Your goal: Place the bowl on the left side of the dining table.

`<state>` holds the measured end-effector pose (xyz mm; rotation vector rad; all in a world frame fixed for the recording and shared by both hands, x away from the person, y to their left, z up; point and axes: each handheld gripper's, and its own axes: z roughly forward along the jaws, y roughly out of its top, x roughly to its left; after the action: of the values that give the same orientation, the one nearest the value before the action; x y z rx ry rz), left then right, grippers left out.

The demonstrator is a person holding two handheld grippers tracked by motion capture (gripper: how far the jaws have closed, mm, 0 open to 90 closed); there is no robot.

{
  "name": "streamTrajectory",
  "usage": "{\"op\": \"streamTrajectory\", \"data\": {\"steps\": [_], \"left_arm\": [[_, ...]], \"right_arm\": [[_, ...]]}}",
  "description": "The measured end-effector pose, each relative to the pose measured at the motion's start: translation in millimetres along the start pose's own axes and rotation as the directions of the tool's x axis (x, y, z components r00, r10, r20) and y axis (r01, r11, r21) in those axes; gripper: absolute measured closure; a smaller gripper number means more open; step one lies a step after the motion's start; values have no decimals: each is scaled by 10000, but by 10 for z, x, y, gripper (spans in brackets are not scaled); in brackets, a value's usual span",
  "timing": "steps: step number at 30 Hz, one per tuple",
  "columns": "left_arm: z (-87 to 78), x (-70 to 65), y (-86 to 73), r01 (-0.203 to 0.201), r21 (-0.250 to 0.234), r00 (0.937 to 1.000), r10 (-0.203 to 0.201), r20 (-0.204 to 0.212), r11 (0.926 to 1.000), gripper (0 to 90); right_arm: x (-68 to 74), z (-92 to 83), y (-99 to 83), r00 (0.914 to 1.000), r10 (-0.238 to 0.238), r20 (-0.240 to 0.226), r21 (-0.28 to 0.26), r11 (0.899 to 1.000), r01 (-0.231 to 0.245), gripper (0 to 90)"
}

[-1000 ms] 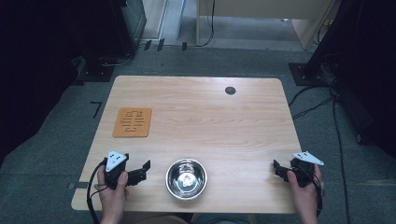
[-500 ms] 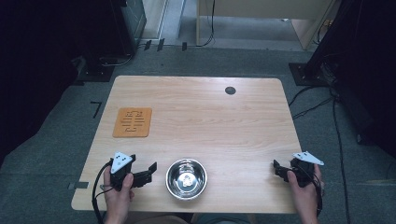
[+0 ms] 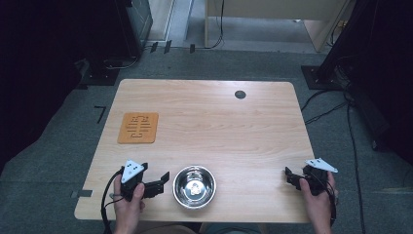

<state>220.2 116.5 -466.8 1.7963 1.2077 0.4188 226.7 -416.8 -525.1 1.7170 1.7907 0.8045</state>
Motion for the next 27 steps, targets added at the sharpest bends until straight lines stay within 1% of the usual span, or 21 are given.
{"op": "streamTrajectory", "data": {"steps": [5,14,19,21,22,23,27], "left_arm": [[7,-30,0,-6,3,10000,6,92,10000,101],[52,-104,-21,-76,170,9995,71,315,9998,101],[108,-155,-47,-128,442,9989,107,461,9989,101],[126,-165,-55,-123,547,9986,95,520,9984,101],[147,-179,-66,-117,683,9984,79,553,9976,101],[147,-179,-66,-117,683,9984,79,553,9976,101],[194,-201,-89,-76,935,9978,14,659,9956,101]], "right_arm": [[0,0,0,10000,-1,-1,0,10000,1,115],[0,2,2,10000,6,1,2,10000,-6,114],[-2,4,3,10000,-9,3,-13,10000,9,115],[-2,4,3,10000,-10,4,-13,10000,10,114],[-2,4,3,10000,-8,3,-11,10000,8,115],[-2,4,3,10000,-8,3,-11,10000,8,115],[-2,4,3,10000,-7,4,-11,10000,7,114]]}}
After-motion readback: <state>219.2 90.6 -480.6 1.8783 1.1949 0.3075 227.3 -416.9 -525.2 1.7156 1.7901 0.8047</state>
